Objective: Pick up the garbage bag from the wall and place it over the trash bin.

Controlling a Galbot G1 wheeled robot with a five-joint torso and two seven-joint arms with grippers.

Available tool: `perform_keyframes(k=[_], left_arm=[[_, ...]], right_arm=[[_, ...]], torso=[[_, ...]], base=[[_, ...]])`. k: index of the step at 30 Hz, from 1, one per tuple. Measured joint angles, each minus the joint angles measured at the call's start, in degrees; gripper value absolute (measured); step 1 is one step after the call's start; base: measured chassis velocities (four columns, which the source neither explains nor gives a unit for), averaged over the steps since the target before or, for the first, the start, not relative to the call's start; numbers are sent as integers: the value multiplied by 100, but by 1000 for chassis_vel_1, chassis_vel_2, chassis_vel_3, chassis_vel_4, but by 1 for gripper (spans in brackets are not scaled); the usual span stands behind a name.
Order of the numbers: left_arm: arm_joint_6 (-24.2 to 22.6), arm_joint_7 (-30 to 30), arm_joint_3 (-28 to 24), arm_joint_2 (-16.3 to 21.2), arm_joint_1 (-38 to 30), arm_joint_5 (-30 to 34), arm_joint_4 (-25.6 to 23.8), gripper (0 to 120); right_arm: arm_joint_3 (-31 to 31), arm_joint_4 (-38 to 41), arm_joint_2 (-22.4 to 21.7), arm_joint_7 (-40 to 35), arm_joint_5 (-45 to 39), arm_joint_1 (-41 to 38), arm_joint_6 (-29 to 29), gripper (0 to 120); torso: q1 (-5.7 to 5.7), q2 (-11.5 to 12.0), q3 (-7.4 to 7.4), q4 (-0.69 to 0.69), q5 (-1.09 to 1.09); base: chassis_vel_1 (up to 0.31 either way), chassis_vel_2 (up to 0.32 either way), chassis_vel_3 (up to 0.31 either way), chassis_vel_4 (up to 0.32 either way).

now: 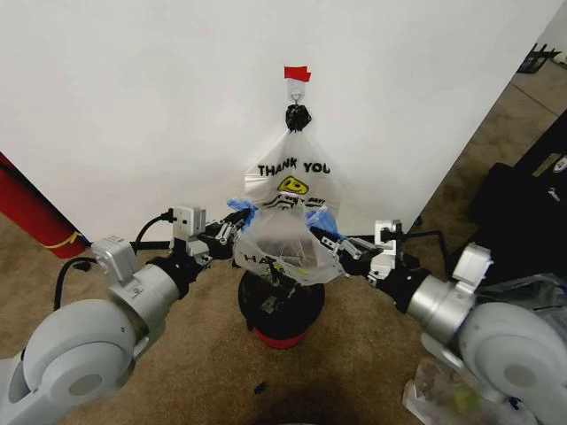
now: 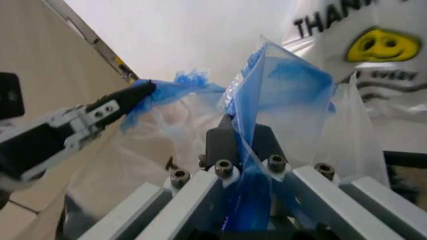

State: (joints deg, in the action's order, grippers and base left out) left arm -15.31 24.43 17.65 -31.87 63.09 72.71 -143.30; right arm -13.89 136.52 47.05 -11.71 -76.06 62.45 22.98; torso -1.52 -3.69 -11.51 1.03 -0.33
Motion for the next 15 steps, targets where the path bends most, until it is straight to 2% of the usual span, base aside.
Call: perform_keyframes(k=[2, 3, 4, 7, 9, 15], left_arm=[[9, 10, -123, -24, -32, -267, 11, 0], [9, 10, -123, -24, -32, -267, 11, 0], [14, 10, -128, 24, -38, -344, 38, 0], [2, 24, 9, 131, -12, -182, 94, 0], [-69, 172, 70, 90, 101, 61, 79, 0], [-143, 361, -18, -290, 459, 136, 21, 0]], right_arm=[[332, -343, 268, 58, 177, -210, -122, 0], [332, -343, 268, 58, 177, -210, -122, 0], [509, -588, 476, 74, 269, -336, -169, 0], [890, -1120, 1022, 35, 477, -625, -236, 0], [1134, -1409, 1371, -165, 585, -741, -237, 0], [1222, -1407, 1337, -294, 606, -552, -225, 0]], torso=[[0, -1, 1, 3, -3], [0, -1, 1, 3, -3], [0, 0, 0, 3, 1], [0, 0, -1, 0, 8], [-1, 0, -1, -2, 3], [0, 0, 0, 2, -1]], base=[[0, 0, 0, 0], [0, 0, 0, 0], [0, 0, 0, 0], [0, 0, 0, 0], [0, 0, 0, 0], [0, 0, 0, 0]])
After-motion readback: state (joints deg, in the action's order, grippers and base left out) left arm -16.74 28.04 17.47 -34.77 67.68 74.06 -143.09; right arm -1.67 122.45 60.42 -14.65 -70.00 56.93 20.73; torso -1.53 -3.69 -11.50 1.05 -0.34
